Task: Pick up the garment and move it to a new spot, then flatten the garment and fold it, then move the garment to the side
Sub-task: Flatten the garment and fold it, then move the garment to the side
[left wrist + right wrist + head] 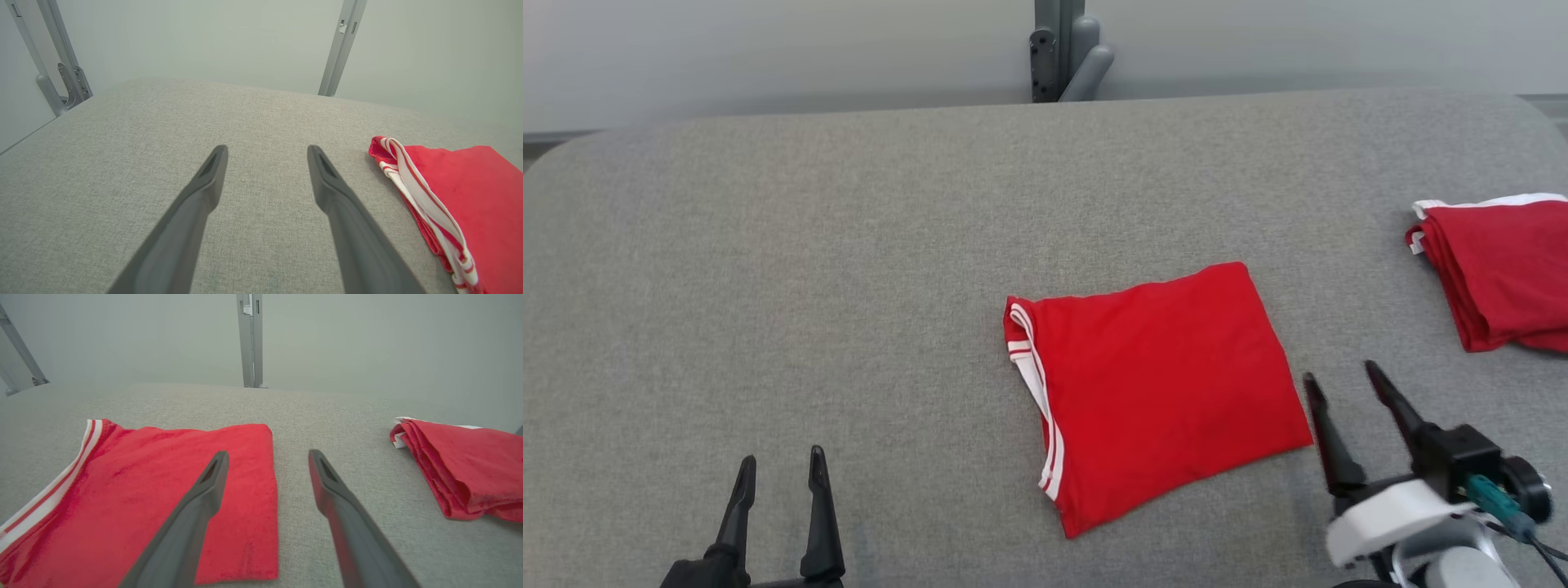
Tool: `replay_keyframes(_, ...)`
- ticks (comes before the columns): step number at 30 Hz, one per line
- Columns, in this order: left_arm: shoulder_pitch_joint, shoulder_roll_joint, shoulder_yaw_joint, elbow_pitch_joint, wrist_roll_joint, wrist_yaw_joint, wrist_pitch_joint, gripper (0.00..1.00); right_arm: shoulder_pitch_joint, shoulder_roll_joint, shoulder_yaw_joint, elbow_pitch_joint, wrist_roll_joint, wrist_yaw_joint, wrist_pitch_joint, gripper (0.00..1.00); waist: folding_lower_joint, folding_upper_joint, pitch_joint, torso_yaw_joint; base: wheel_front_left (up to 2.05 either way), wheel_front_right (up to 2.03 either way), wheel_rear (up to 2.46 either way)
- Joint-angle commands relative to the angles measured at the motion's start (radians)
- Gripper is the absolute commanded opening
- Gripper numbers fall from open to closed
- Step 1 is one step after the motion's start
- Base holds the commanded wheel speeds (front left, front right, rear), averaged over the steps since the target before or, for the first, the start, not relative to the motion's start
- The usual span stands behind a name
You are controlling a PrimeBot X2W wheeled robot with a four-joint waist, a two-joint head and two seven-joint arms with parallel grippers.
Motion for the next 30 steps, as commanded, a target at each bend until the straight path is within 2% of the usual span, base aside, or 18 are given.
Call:
replay_keyframes(1, 0.025, 0.002, 0.01, 0.008, 0.008, -0.007, 0.0, 1.0, 0.038, -0.01, -0.045, -0.007, -0.012, -0.001, -0.001, 1.0, 0.0, 0.0, -0.056, -0.045, 0.0, 0.0, 0.0)
replay_keyframes(8, 0.036, 0.002, 0.01, 0.049, 0.029, -0.023, 0.0, 1.0, 0.148, -0.019, -0.254, -0.025, -0.002, -0.001, -0.001, 1.0, 0.0, 0.0, -0.098, -0.041, 0.0, 0.0, 0.0)
replay_keyframes(13, 0.033, 0.002, 0.004, 0.066, 0.037, -0.032, 0.0, 1.0, 0.189, -0.018, -0.308, 0.008, 0.003, -0.001, -0.001, 1.0, 0.0, 0.0, -0.108, -0.029, 0.0, 0.0, 0.0)
replay_keyframes(21, 0.037, 0.002, 0.006, 0.08, 0.045, -0.058, 0.0, 1.0, 0.174, -0.008, -0.251, 0.003, 0.016, -0.001, -0.001, 1.0, 0.0, 0.0, -0.107, -0.016, 0.0, 0.0, 0.0)
replay_keyframes(30, 0.04, 0.002, 0.0, 0.098, 0.036, -0.068, 0.0, 1.0, 0.14, -0.033, -0.168, -0.025, 0.038, -0.001, -0.001, 1.0, 0.0, 0.0, -0.102, -0.005, 0.0, 0.0, 0.0)
